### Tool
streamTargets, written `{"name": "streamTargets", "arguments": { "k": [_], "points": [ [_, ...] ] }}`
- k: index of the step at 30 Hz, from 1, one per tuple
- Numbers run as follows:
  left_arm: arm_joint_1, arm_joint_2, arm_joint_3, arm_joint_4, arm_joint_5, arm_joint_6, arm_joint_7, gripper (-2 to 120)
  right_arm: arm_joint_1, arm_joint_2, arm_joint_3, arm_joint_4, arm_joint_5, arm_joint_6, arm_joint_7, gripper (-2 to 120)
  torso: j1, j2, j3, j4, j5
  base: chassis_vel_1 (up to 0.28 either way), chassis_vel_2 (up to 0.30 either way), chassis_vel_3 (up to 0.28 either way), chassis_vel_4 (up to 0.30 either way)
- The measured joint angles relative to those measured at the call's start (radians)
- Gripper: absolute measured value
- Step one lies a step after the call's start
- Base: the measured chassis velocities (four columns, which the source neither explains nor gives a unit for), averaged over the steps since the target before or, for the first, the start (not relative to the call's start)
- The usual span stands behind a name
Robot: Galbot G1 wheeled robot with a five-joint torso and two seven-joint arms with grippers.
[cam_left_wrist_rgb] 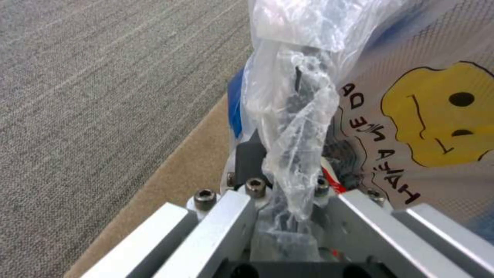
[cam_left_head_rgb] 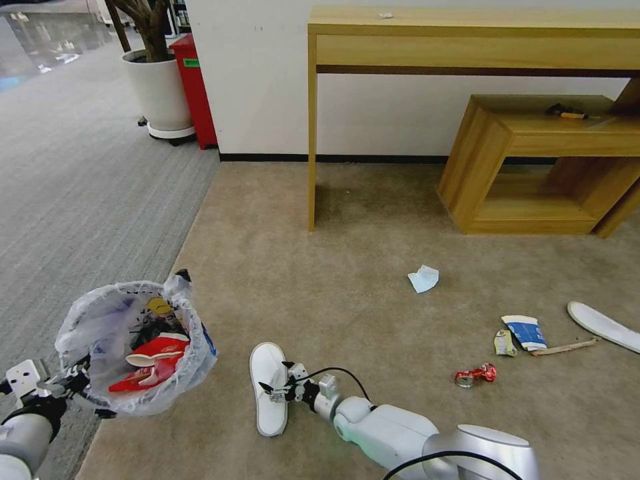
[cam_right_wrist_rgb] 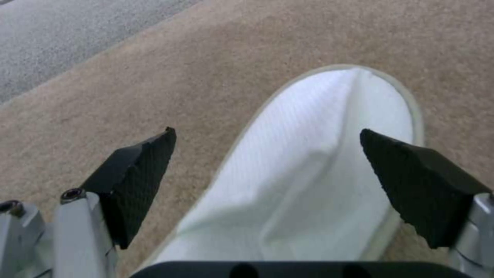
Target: Pick up the trash bin and place the garbage on the floor into it.
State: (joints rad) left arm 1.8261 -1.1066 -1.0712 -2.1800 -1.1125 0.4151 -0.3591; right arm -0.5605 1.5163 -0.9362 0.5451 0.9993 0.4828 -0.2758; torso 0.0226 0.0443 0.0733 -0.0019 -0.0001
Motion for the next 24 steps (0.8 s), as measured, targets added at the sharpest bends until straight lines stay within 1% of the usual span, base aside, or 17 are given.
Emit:
{"name": "streamTargets", "arguments": {
  "k": [13,18,24],
  "points": [
    [0.009,0.003,-0.007,-0.023,-0.003,-0.002,0.0,0,0.0,0.051,0.01,-0.045,-0.015,-0.019,0.013,91,0.0,0.0,0.0,0.0,0.0,0.0,0.0,0.0,0.0],
    [0.014,0.003,-0.007,-0.028,-0.004,-0.002,0.0,0,0.002,0.083,0.033,-0.096,-0.028,-0.035,0.011,91,0.0,0.0,0.0,0.0,0.0,0.0,0.0,0.0,0.0],
    [0.015,0.001,-0.003,-0.03,-0.004,-0.003,0.001,0,0.002,0.093,0.055,-0.121,-0.034,-0.047,0.009,91,0.0,0.0,0.0,0.0,0.0001,0.0,0.0,0.0,0.0]
  ]
}}
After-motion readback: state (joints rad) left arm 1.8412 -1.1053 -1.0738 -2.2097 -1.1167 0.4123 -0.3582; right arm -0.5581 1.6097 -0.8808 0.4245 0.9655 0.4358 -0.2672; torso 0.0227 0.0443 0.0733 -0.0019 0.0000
